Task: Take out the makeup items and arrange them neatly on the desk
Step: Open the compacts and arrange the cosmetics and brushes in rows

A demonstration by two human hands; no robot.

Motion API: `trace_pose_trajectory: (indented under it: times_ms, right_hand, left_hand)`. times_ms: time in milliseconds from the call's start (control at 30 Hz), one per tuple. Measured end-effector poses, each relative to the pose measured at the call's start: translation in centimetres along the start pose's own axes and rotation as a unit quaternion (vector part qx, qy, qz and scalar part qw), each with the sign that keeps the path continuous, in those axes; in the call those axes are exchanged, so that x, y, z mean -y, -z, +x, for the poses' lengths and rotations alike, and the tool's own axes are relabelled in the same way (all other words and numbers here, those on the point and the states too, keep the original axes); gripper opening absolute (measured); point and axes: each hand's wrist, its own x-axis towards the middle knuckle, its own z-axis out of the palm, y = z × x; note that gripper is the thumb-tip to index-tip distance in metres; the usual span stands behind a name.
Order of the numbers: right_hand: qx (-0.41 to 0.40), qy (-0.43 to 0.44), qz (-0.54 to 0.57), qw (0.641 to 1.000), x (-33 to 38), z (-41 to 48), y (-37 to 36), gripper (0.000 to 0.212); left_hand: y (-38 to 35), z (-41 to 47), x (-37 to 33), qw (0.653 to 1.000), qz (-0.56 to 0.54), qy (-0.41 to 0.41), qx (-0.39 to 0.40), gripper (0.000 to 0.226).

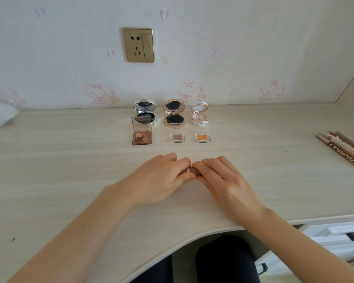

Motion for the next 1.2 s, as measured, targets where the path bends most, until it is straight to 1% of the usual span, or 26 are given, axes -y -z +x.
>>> trace_pose_trajectory:
  times_ms: [167, 267, 367, 567, 700, 867, 1100, 1200]
  right_hand:
    - [0.017, -0.015, 0.021, 1.0, 0.0, -0.1, -0.1, 0.02]
    - [0.024, -0.029, 0.031, 0.999, -0.1, -0.1, -0.3, 0.021]
    - [0.029, -0.026, 0.034, 0.999, -0.2, -0.1, -0.4, 0.02]
    - [0.049, -0.055, 0.063, 0.995, -0.4, -0.2, -0.7, 0.024]
    - [0.049, -0.053, 0.096, 0.993, -0.4, -0.2, -0.8, 0.024]
    - [0.048, -0.047, 0.115, 0.991, -0.1, 0.0, -0.6, 0.025]
    - [0.066, -0.058, 0.129, 0.988, 0.2, 0.1, -0.4, 0.027]
    - [0.073, -0.064, 0.138, 0.986, 0.1, 0.1, -0.3, 0.027]
  left_hand:
    - [-0.2, 0.0, 0.5, 1.0, -0.026, -0.003, 0.014, 0.024]
    - [-0.5, 0.3, 0.9, 0.991, -0.124, -0.002, 0.044, 0.026]
    - [-1.0, 0.3, 1.2, 0.974, -0.221, 0.01, 0.05, 0.028]
    - [-2.0, 0.2, 1.6, 0.949, -0.313, 0.02, 0.026, 0.024]
    - [-2.1, 0.3, 1.8, 0.944, -0.328, 0.022, 0.023, 0.027]
    - [-1.8, 0.2, 2.1, 0.939, -0.342, 0.012, 0.038, 0.031]
    - [-1.4, 0.7, 2.6, 0.931, -0.357, 0.011, 0.075, 0.035]
    - [-1.4, 0.7, 2.8, 0.936, -0.345, 0.007, 0.071, 0.03]
